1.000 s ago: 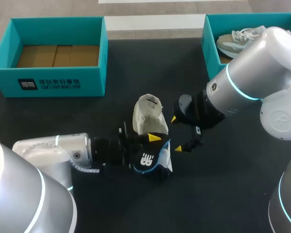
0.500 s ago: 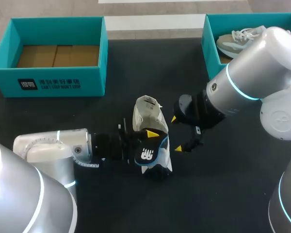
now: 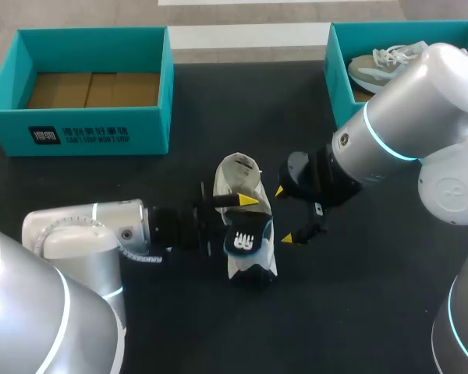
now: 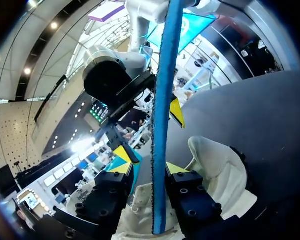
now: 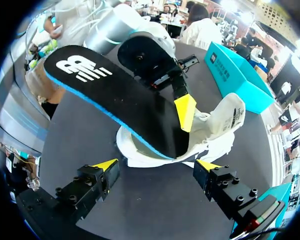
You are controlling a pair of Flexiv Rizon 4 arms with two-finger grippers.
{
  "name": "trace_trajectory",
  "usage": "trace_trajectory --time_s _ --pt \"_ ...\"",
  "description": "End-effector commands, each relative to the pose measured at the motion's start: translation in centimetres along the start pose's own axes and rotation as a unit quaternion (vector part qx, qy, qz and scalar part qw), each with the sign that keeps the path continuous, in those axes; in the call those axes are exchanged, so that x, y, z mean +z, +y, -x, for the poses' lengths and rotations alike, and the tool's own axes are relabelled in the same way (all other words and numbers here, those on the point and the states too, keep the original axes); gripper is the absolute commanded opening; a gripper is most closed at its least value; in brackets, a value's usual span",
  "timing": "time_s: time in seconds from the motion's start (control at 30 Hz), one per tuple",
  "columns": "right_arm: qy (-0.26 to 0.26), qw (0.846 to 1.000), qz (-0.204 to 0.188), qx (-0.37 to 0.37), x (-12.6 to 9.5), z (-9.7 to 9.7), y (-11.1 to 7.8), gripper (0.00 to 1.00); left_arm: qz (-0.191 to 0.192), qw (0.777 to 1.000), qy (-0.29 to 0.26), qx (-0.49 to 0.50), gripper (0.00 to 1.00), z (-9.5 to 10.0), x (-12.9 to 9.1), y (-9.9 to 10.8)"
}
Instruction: Take the shoe out of the shoebox, open the shoe tongue, remove and reinsert the insole, then place the shoe into the shoebox
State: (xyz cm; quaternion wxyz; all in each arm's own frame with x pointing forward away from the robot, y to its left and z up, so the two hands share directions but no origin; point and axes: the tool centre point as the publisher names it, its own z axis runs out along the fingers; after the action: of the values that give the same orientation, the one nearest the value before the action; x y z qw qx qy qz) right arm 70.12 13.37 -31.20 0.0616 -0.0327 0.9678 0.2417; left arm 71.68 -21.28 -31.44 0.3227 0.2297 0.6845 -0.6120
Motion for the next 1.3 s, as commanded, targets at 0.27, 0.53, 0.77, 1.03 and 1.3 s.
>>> trace_trajectory --time_s 0.27,0.53,0.77,1.03,1.3 --pt "-0.002 1.000 0.000 0.000 0.1 -0.1 0.0 1.00 0.000 1.000 0.007 -0.014 0.36 -0.6 -0.9 -2.3" --pt "-0.002 1.000 0.000 0.000 0.1 -0.1 0.0 1.00 0.011 1.000 0.002 -0.003 0.31 -1.3 -2.0 -3.6" --pt "-0.002 1.000 0.000 0.000 0.1 -0.1 0.0 1.00 0.030 1.000 0.001 0.000 0.17 -1.4 -2.6 -3.6" --pt "-0.002 1.000 0.000 0.000 0.1 -0.1 0.0 1.00 0.042 0.999 0.008 0.004 0.00 -1.9 -2.0 -3.1" --pt "-0.002 1.000 0.000 0.000 0.1 -0.1 0.0 1.00 0.061 0.997 0.019 0.035 0.00 -1.7 -1.3 -1.2"
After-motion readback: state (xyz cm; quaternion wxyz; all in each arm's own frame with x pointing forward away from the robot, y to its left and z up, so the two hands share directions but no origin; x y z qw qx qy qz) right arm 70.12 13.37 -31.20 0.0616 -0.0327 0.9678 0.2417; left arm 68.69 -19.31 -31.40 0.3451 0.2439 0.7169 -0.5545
